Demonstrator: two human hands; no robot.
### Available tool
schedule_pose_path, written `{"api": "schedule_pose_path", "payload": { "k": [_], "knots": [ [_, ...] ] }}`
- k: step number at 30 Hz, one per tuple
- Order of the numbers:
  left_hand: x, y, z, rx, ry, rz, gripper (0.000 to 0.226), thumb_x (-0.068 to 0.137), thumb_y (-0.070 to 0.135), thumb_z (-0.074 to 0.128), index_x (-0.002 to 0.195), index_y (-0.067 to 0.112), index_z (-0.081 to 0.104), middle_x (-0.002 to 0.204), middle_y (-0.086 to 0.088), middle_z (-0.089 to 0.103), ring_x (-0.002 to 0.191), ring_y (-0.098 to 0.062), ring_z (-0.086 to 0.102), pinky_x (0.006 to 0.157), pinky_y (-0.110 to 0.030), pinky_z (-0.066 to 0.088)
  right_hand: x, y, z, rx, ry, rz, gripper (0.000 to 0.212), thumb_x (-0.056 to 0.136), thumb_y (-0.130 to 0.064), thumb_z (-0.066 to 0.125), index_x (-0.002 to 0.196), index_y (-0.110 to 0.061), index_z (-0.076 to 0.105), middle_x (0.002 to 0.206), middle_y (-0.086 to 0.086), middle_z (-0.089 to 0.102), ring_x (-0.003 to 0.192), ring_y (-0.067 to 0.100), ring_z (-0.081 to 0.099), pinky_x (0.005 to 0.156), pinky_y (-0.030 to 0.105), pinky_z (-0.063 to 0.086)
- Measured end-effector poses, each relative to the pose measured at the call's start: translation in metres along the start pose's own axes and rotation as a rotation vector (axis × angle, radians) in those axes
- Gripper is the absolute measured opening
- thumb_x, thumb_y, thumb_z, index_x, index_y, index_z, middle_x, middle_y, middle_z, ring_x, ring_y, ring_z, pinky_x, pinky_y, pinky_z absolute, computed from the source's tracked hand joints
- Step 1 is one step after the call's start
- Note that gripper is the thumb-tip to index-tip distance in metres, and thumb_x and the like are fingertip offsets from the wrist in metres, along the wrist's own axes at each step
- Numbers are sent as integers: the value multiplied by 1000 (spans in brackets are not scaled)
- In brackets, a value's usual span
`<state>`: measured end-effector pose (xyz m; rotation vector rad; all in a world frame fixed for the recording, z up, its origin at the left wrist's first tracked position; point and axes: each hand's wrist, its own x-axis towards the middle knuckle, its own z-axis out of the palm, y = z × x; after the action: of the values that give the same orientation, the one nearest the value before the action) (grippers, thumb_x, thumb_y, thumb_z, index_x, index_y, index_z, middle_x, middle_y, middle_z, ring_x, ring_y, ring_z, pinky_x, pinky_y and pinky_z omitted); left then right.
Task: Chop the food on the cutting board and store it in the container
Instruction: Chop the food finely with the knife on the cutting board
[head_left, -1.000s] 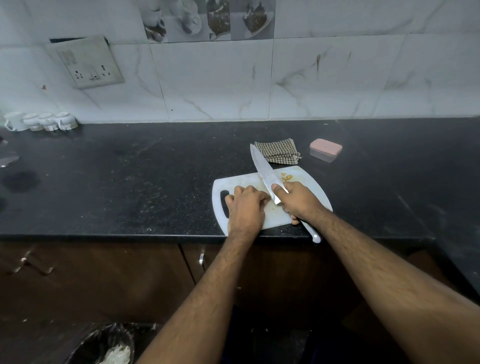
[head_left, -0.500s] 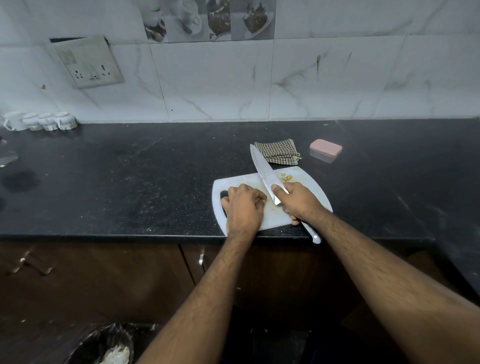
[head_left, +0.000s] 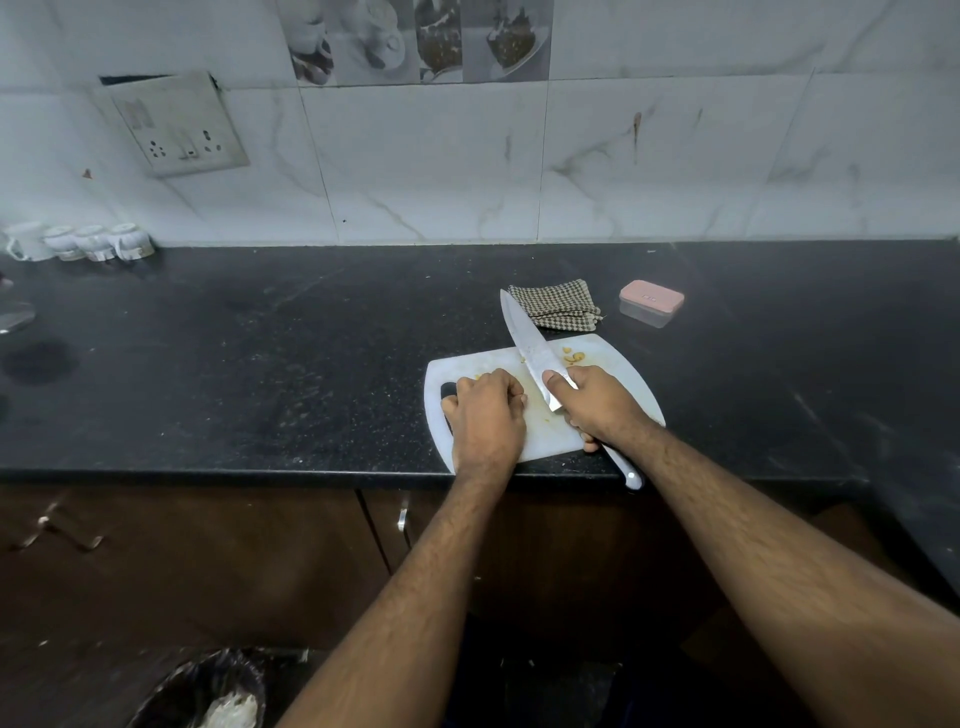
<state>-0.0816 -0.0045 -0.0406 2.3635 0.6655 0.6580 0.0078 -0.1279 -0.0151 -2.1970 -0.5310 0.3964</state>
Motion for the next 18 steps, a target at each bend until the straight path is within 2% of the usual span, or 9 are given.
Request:
{"api": "schedule_pose_path", "payload": {
  "k": [5, 9, 12, 18],
  "knots": [
    [2, -1, 3, 57, -13, 26, 17, 101, 15, 54, 95, 28, 63, 100, 8, 64, 102, -16, 44, 91, -36, 29, 0, 1, 0, 17, -2, -1, 43, 102, -53, 46, 93, -13, 60, 58, 4, 52, 36, 15, 47, 43, 31, 50],
    [1, -5, 6, 6, -22, 3, 19, 102, 16, 54, 103, 31, 65, 105, 8, 63, 106, -16, 43, 88, -30, 25, 0, 0, 0, 11, 0, 4, 41, 101, -53, 46, 94, -15, 60, 59, 4, 54, 37, 14, 48, 43, 30, 50],
    [1, -5, 5, -14, -18, 6, 18, 101, 18, 56, 101, 34, 63, 106, 10, 64, 108, -16, 45, 85, -26, 20, -1, -1, -1, 14, -1, 6, 41, 101, -53, 46, 94, -15, 60, 60, 4, 55, 37, 14, 48, 43, 30, 49],
    [0, 0, 0, 3, 18, 32, 9, 98, 22, 63, 99, 31, 63, 100, 12, 64, 105, -12, 45, 88, -31, 24, -2, -2, -1, 7, 2, 1, 39, 102, -52, 45, 91, -17, 59, 61, 5, 55, 37, 14, 48, 43, 30, 49]
  ]
}}
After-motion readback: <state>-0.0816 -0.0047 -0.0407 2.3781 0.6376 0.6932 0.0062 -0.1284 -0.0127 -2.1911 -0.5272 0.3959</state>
